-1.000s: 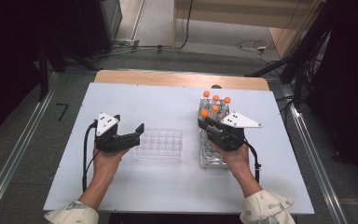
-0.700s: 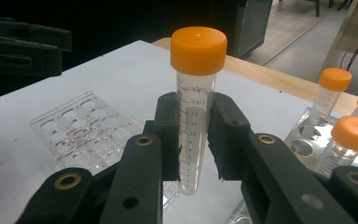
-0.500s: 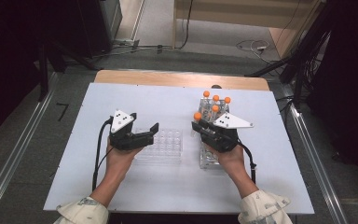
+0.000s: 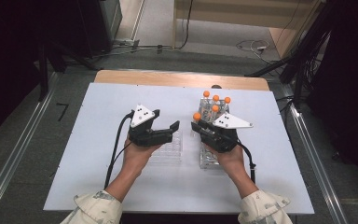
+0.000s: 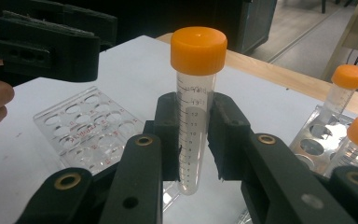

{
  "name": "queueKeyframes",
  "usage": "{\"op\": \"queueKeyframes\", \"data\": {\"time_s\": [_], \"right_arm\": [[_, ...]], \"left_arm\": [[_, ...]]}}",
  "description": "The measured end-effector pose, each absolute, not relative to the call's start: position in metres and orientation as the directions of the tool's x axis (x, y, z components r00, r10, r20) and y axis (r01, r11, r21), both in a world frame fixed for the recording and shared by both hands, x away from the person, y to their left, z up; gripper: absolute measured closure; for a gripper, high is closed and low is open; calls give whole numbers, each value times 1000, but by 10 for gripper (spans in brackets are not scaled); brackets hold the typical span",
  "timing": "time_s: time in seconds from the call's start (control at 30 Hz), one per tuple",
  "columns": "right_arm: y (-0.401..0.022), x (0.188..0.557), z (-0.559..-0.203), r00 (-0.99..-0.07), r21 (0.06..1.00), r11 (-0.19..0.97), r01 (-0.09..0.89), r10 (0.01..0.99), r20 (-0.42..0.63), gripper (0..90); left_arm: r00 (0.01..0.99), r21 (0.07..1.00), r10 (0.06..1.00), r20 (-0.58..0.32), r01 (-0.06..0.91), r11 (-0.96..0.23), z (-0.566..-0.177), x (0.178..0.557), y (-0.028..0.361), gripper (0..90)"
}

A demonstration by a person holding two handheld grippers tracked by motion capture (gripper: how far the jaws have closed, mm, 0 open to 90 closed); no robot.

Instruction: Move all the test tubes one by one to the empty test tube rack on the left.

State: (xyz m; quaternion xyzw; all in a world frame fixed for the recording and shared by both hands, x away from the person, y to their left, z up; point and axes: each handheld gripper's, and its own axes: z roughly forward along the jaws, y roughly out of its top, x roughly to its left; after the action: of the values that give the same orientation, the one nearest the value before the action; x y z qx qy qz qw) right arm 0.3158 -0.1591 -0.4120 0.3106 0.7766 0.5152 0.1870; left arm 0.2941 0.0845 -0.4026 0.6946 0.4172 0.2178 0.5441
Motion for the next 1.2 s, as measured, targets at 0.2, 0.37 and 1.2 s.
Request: {"op": "queueKeyframes", "data": {"time_s": [0.2, 0.37, 1.2], "right_arm": [[-154, 315, -413, -748, 910, 288, 299, 662, 37, 720], [-149, 315, -413, -759, 904, 304, 300, 650, 33, 720], [-137, 303, -408, -797, 900, 348, 261, 603, -2, 720]], "left_arm": [[597, 943, 788, -152, 326, -65, -398, 293, 77, 239], [621, 946, 769, -151, 317, -70, -397, 292, 73, 273], [702, 955, 699, -139, 281, -93, -396, 287, 66, 590]]}}
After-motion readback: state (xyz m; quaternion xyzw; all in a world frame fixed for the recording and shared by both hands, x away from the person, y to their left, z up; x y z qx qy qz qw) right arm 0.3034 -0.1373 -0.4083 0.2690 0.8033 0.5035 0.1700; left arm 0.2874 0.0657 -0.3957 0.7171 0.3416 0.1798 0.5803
